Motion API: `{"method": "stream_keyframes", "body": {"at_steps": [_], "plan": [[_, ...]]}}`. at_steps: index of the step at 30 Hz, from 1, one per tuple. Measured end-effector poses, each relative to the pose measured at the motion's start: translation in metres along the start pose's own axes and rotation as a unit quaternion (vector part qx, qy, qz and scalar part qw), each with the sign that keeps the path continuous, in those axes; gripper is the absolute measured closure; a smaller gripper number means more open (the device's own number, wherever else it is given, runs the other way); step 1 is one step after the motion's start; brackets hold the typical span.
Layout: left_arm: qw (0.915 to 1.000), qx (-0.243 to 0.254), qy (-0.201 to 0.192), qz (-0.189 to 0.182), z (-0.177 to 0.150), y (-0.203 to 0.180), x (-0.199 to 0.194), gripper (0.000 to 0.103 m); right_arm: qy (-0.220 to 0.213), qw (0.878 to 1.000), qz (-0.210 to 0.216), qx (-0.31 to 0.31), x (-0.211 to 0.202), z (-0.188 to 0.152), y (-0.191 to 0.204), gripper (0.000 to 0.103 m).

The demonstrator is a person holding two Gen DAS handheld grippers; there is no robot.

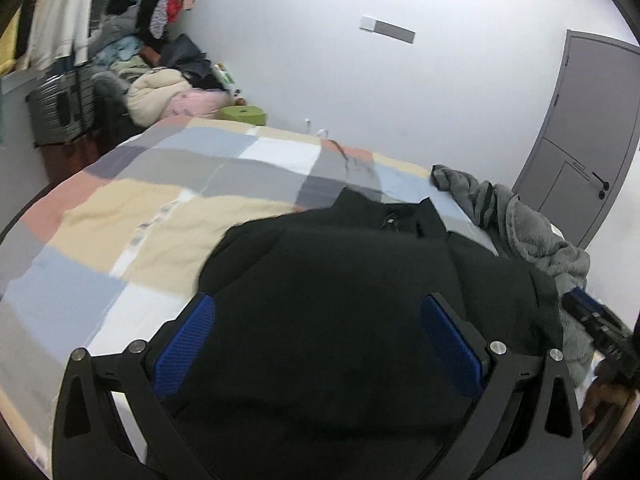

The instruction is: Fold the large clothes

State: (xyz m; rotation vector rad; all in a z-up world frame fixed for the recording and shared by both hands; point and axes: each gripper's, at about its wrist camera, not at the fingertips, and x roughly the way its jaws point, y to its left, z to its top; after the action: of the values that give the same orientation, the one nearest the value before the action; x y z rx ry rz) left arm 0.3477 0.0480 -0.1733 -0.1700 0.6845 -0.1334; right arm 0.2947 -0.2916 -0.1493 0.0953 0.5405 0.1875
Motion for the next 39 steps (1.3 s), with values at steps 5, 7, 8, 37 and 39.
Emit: {"method": "stream_keyframes", "body": {"at_steps": [5, 7, 8, 37, 39], "plan": [[0.9983, 0.009, 0.049, 0.031, -0.002, -0.002, 0.059, 0.004, 0.039, 0.998, -0.044, -0.009, 0.06, -0.005, -0.004, 0.027], [0.9974, 0.026, 0.054, 0.04, -0.009, 0.003, 0.08, 0.003, 0.046, 0.998, -0.036, -0.009, 0.073, -0.009, -0.007, 0.026], [0.9973, 0.027, 0.058, 0.036, -0.01, 0.005, 0.087, 0.003, 0.049, 0.998, -0.035, -0.013, 0.078, -0.01, -0.008, 0.026], [0.9958, 0.055, 0.053, 0.049, -0.028, 0.0, 0.14, 0.0, 0.061, 0.998, -0.011, -0.005, 0.155, -0.047, -0.031, 0.019], [0.9949, 0.06, 0.058, 0.058, -0.023, -0.003, 0.136, 0.0, 0.077, 0.997, -0.011, -0.007, 0.153, -0.041, -0.03, 0.019]]}}
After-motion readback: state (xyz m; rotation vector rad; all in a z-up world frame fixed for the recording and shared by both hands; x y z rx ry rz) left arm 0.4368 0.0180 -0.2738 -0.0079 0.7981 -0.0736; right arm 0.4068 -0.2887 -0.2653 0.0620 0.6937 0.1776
